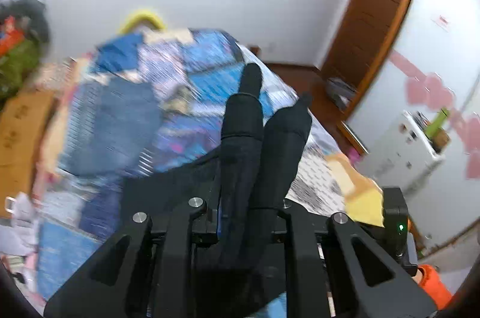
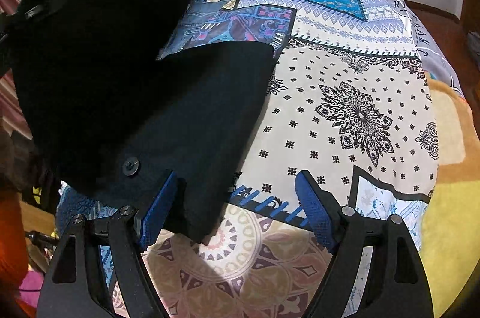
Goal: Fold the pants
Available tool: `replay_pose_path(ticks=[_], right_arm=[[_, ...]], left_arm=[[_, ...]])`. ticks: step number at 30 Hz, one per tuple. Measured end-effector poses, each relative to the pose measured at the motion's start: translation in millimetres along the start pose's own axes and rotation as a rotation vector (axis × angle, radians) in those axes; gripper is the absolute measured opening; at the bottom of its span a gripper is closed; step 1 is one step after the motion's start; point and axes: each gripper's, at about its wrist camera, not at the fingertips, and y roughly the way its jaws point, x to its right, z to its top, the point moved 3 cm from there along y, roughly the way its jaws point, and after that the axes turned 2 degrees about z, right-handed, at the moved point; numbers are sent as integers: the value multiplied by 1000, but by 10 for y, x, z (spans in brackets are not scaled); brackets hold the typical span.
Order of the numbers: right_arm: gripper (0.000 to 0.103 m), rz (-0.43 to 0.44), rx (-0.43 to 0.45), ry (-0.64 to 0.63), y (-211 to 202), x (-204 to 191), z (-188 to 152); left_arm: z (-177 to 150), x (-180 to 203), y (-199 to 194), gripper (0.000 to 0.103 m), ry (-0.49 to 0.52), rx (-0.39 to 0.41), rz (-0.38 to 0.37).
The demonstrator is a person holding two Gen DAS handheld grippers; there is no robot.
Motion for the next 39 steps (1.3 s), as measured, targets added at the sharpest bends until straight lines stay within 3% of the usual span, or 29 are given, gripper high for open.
replay_pose_path(ticks=[7, 12, 13, 15, 16, 17, 19, 22, 28, 32, 39], right_arm=[[79, 2, 5, 2, -88, -51, -88], [79, 6, 6, -13, -165, -138, -175], [79, 6, 6, -11, -173, -145, -185], [79, 4, 6, -10, -200, -157, -212], [79, 3, 7, -6, -197, -159, -212], [79, 6, 10, 1, -216, -160, -227], [79, 14, 14, 13, -237, -161, -249], [79, 19, 20, 19, -230, -186, -265], [79, 21, 31, 2, -237, -271, -268], [79, 36, 21, -19, -198, -319, -252], [79, 48, 16, -30, -101, -336, -134]], left_arm=[[-381, 354, 507, 18, 115, -155, 5], [-566, 432, 566, 24, 154, -246, 12], [-605, 439, 546, 30, 145, -254, 4], [-627, 410, 527, 56, 83, -275, -37], [-616, 388, 500, 84, 47, -282, -61], [-602, 359, 445, 96, 1, -265, -83], [-514, 299, 302, 98, -56, -194, -75], [-373, 227, 196, 98, -44, -150, -41], [-83, -163, 213, 101, 57, -60, 181], [102, -591, 515, 101, 120, -108, 356], [160, -1191, 1185, 101, 132, -246, 436]])
